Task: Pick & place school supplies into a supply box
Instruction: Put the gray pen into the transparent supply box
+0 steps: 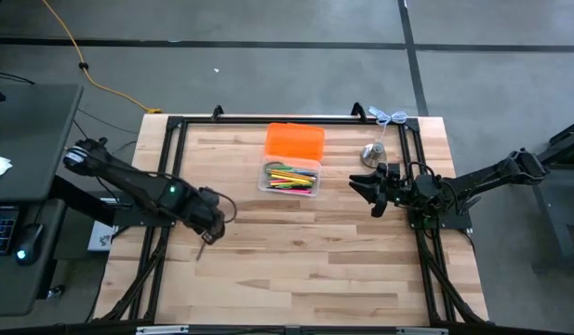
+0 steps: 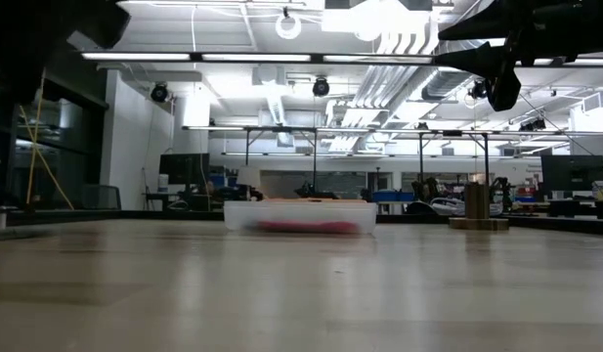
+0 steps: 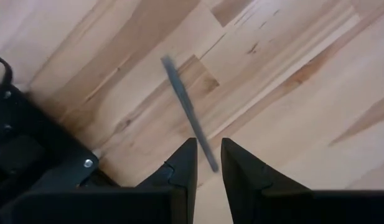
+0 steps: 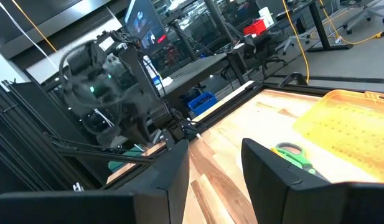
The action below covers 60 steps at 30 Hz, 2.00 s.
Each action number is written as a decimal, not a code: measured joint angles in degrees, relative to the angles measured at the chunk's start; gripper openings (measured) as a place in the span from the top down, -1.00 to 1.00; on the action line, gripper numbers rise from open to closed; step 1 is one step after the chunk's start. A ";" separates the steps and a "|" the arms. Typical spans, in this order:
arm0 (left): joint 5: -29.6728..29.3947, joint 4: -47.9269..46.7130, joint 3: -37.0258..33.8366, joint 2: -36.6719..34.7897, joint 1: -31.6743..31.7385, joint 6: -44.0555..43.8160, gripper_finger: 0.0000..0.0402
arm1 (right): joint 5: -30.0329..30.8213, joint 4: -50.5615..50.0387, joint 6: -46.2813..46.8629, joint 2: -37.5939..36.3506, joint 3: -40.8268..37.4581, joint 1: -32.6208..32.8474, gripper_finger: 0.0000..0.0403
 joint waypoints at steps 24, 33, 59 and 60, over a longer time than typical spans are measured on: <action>0.42 15.49 -15.65 0.00 -1.20 -2.43 -0.24 | -0.79 -8.02 3.86 -1.80 -0.02 0.00 0.38; 0.63 18.29 -17.82 0.00 -1.20 -2.19 -0.27 | -1.46 -14.77 1.97 -11.17 -0.02 0.00 0.38; 3.20 35.34 -29.51 0.00 -1.15 -4.94 -0.27 | 0.48 -26.21 0.81 -24.57 -0.02 0.00 0.38; 3.20 35.53 -29.83 0.00 -1.15 -5.28 -0.27 | 0.48 -26.20 0.81 -24.57 -0.02 0.01 0.38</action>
